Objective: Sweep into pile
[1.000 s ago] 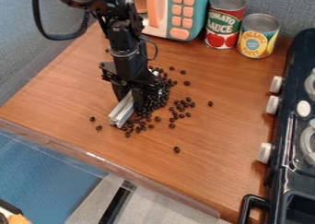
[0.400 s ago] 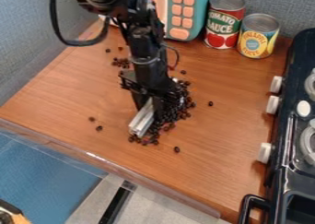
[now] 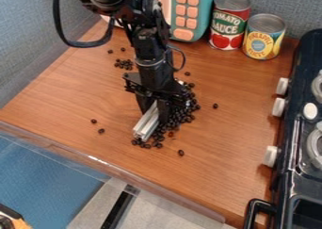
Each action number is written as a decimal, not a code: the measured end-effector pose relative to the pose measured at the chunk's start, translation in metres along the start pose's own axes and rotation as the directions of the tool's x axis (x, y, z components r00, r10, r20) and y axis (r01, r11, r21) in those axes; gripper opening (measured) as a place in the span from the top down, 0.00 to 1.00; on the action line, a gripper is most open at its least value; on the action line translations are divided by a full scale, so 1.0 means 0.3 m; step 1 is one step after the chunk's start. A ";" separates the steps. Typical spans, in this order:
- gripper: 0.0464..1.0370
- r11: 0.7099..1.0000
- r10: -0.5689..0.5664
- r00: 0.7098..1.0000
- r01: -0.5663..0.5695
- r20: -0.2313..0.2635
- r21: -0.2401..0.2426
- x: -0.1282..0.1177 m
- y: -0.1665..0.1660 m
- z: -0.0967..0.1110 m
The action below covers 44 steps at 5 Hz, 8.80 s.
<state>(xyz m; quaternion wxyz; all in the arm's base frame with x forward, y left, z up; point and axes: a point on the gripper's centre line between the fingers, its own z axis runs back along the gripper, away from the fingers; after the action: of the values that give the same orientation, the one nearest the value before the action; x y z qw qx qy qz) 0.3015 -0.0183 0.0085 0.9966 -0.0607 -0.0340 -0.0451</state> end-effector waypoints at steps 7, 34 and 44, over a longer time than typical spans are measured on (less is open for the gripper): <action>0.66 0.922 0.344 0.938 -0.344 0.033 0.179 0.116 0.589 0.166; 0.66 0.947 0.085 0.996 -0.082 0.004 0.309 0.210 0.523 0.097; 0.66 0.871 -0.396 0.918 0.385 -0.029 0.305 0.182 0.218 0.038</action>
<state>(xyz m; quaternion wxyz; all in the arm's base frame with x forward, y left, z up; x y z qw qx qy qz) 0.3614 0.0430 0.0159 0.9634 0.1012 -0.0691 -0.2386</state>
